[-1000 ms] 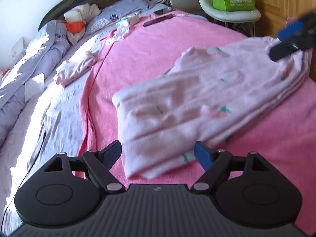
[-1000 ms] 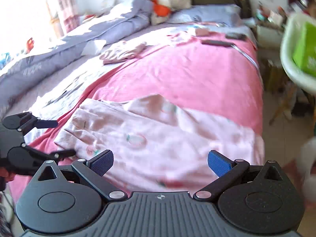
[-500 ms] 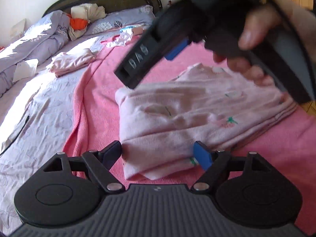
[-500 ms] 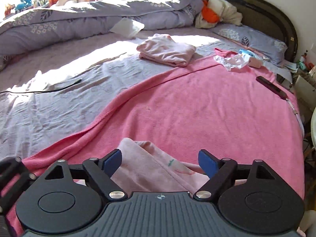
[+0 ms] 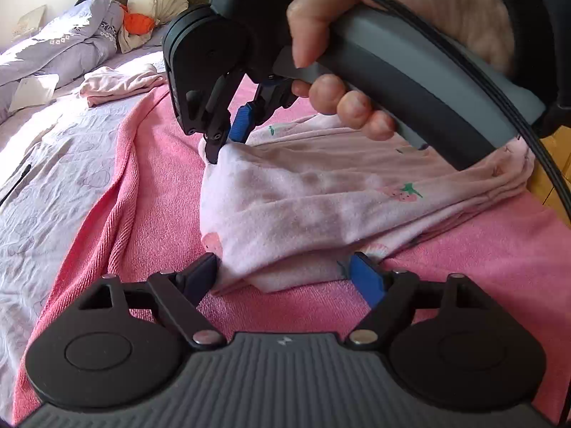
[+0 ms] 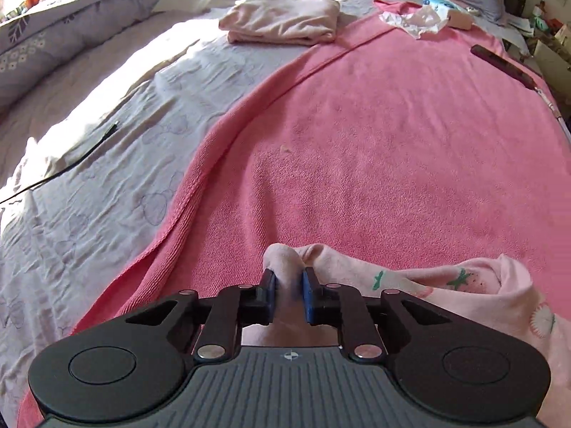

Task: Fold clothes

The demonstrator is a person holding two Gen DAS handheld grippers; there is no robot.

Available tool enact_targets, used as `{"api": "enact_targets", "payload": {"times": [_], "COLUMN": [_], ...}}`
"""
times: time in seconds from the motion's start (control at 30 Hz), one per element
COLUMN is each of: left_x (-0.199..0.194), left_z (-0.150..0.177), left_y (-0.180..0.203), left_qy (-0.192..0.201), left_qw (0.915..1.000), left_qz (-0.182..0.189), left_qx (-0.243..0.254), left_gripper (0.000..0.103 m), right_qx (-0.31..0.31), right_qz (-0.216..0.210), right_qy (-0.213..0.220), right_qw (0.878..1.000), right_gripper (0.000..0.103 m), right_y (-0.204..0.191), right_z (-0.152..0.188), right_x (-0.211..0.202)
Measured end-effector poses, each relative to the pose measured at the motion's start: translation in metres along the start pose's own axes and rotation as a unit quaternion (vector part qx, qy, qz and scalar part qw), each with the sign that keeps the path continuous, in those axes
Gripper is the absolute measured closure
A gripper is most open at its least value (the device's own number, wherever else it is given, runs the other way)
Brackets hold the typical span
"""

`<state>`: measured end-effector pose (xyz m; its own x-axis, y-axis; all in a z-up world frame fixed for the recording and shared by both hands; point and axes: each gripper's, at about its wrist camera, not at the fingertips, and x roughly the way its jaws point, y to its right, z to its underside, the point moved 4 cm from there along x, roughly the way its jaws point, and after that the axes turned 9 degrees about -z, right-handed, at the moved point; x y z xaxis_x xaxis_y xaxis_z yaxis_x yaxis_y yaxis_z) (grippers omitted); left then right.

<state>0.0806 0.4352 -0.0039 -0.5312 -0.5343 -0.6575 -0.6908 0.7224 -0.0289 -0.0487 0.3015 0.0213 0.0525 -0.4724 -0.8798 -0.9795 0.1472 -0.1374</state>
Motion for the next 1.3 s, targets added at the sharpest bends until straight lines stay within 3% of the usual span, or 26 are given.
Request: {"api": "enact_targets", "payload": {"times": [0.17,0.23,0.3,0.4,0.53,0.57,0.6,0.63,0.67,0.7,0.77,0.83,0.97,1.03,1.13,1.17,1.2,1.3], "left_x": [-0.004,-0.013,-0.023,-0.032,-0.016,-0.013,-0.01,-0.007,-0.006,-0.004,-0.003,-0.006,-0.015,-0.021,-0.029,-0.03,-0.03,-0.028], "left_z": [-0.001,-0.005,-0.008,-0.01,-0.007,-0.005,-0.004,-0.002,-0.002,-0.002,-0.001,0.005,0.026,0.035,0.037,0.034,0.029,0.013], "left_y": [-0.002,-0.008,-0.015,-0.025,-0.018,-0.015,-0.011,-0.008,-0.006,-0.003,0.004,0.008,0.001,-0.003,-0.007,-0.009,-0.011,-0.012], "left_qy": [-0.001,0.001,0.034,0.09,0.121,0.122,0.121,0.12,0.113,0.11,0.108,0.111,0.098,0.098,0.092,0.095,0.101,0.12], "left_qw": [1.0,0.9999,0.9965,0.9757,0.9286,0.9245,0.9229,0.9214,0.9254,0.9303,0.9349,0.933,0.9255,0.9183,0.9162,0.917,0.9173,0.9159], "left_qz": [0.003,-0.002,-0.023,-0.047,-0.012,-0.007,-0.003,0.001,0.007,0.003,-0.012,-0.029,-0.022,-0.016,-0.017,-0.032,-0.05,-0.081], "left_qx": [-0.002,0.015,0.073,0.194,0.351,0.361,0.366,0.37,0.361,0.35,0.338,0.341,0.365,0.383,0.39,0.386,0.382,0.375], "left_gripper": [0.022,0.024,0.025,0.028,0.035,0.035,0.04,0.053,0.064,0.082,0.089,0.093,0.103,0.103,0.103,0.098,0.086,0.084], "right_qx": [-0.03,-0.008,0.004,0.013,0.027,0.027,0.024,0.02,0.019,0.018,0.022,0.026,0.04,0.05,0.058,0.06,0.061,0.066], "right_qz": [0.024,-0.002,-0.04,-0.092,-0.113,-0.113,-0.11,-0.107,-0.104,-0.102,-0.099,-0.098,-0.101,-0.101,-0.1,-0.099,-0.103,-0.12], "right_qy": [0.017,0.012,0.001,-0.017,-0.031,-0.031,-0.03,-0.027,-0.024,-0.021,-0.017,-0.016,-0.019,-0.018,-0.01,-0.006,0.0,0.017], "right_qw": [0.999,1.0,0.999,0.996,0.993,0.993,0.993,0.994,0.994,0.994,0.995,0.995,0.994,0.993,0.993,0.993,0.993,0.99], "right_gripper": [0.086,0.086,0.086,0.084,0.084,0.084,0.083,0.082,0.082,0.081,0.08,0.078,0.075,0.074,0.074,0.074,0.074,0.074], "right_y": [-0.008,0.001,0.013,0.026,0.032,0.031,0.03,0.028,0.027,0.026,0.026,0.027,0.029,0.031,0.031,0.03,0.031,0.034], "right_z": [-0.008,-0.012,-0.015,-0.018,-0.022,-0.022,-0.021,-0.019,-0.018,-0.017,-0.016,-0.017,-0.021,-0.023,-0.026,-0.026,-0.026,-0.025], "right_x": [0.01,0.009,0.008,0.008,0.009,0.01,0.009,0.009,0.008,0.008,0.01,0.011,0.015,0.019,0.02,0.019,0.016,0.003]}}
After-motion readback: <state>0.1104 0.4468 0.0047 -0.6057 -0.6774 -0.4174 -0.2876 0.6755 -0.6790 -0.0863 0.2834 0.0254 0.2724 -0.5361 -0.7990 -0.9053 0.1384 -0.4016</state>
